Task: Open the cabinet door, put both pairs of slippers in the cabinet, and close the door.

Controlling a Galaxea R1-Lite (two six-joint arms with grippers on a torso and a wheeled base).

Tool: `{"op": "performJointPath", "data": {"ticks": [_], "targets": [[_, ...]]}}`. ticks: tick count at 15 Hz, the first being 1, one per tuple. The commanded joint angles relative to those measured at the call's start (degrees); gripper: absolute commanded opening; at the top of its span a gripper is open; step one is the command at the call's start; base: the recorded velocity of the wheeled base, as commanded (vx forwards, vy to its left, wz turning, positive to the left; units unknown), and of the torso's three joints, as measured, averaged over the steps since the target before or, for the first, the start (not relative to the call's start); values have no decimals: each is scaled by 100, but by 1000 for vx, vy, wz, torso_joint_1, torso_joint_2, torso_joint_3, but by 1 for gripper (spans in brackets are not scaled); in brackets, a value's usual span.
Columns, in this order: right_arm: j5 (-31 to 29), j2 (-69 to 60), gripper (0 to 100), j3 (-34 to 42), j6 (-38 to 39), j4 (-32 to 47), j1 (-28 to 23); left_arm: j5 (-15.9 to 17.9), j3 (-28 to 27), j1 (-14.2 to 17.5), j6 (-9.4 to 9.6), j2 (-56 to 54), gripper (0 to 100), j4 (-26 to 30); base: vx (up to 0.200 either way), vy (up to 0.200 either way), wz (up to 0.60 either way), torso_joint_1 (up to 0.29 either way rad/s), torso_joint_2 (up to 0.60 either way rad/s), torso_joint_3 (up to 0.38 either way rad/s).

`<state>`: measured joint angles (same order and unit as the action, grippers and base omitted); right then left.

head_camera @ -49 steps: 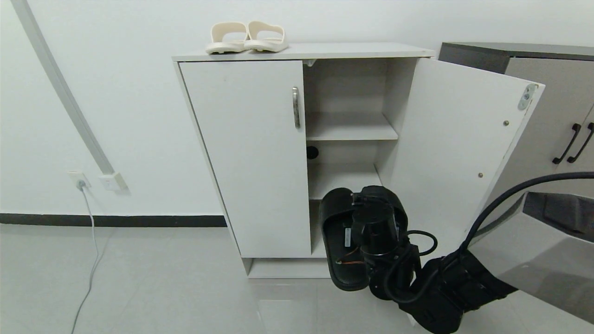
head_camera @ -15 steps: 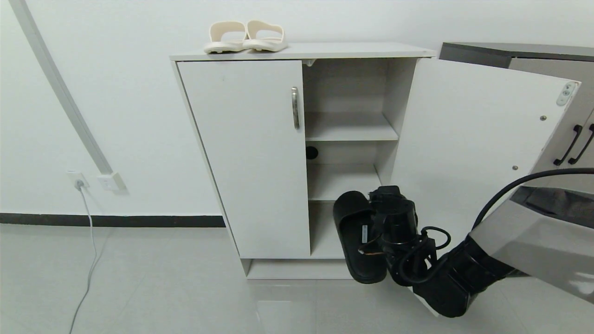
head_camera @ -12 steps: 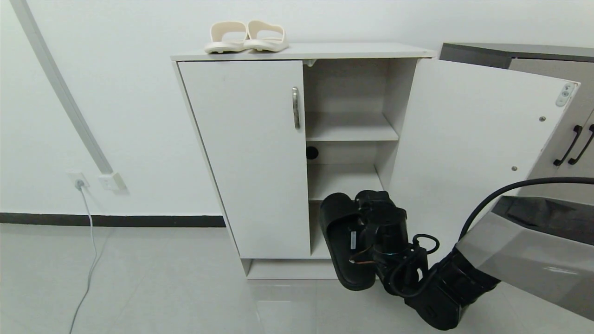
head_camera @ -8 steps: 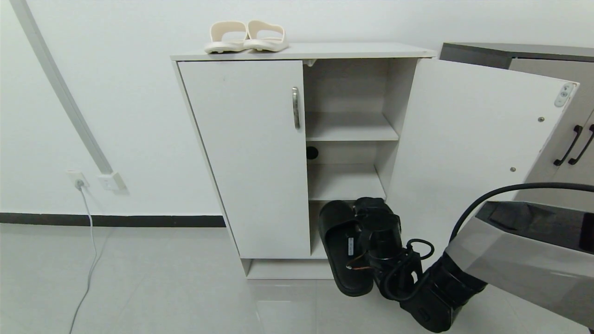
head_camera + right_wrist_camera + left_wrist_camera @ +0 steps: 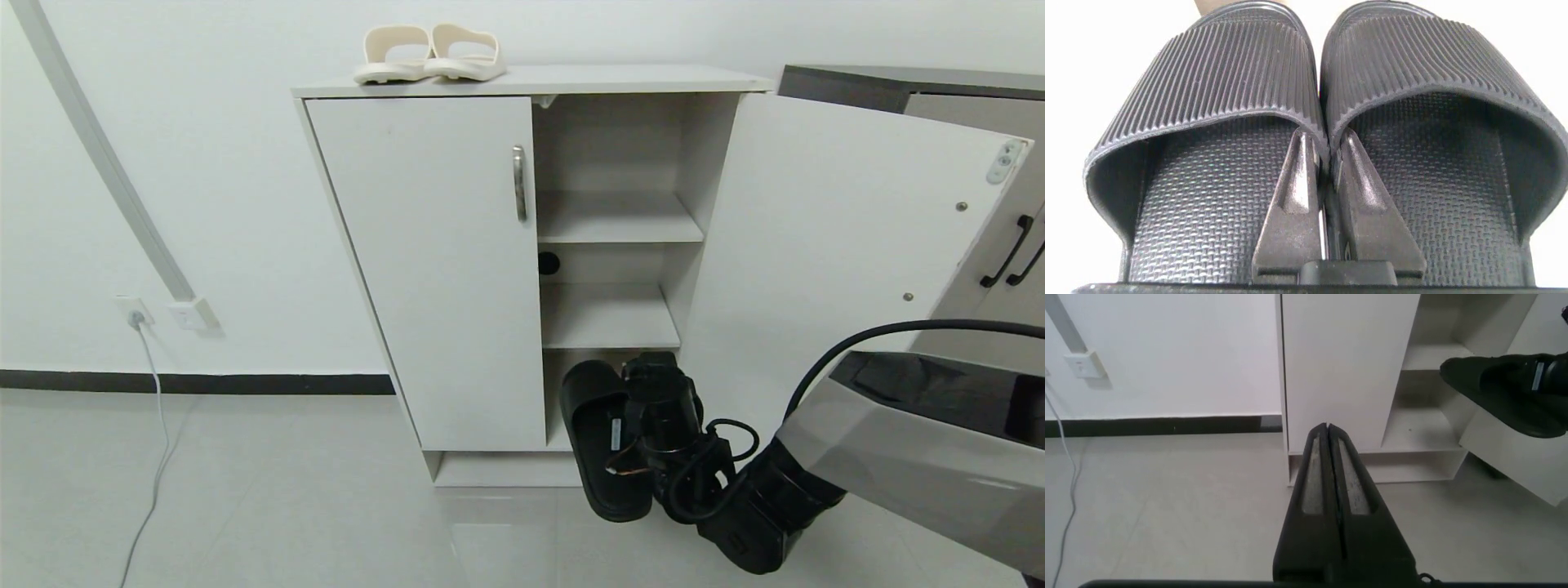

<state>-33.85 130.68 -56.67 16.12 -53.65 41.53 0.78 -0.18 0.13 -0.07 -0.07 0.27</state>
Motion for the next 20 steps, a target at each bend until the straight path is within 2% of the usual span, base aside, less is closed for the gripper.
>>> {"op": "performJointPath", "data": {"ticks": [1,5,7,9,17,20], "targets": [[2,36,0,-19,-3,-5,4,1,1,4,-1,16,0,0,0,0,0,2,7,-173],[-42,115,0,-72,6,-163,13,-8,1,4,-1,7,0,0,0,0,0,5,1,-192],[-139,282,0,-45,-188,-945,13,-8,1,4,-1,7,0,0,0,0,0,7,-2,-85],[-280,388,0,122,-856,-1930,21,-8,1,4,-10,7,0,0,0,0,0,0,0,0],[-271,555,0,104,-882,-2000,-14,-8,1,4,-10,7,0,0,0,0,0,0,0,0],[-271,555,0,95,-891,-1991,-49,-8,1,4,-10,7,0,0,200,0,0,1,4,7]]}}
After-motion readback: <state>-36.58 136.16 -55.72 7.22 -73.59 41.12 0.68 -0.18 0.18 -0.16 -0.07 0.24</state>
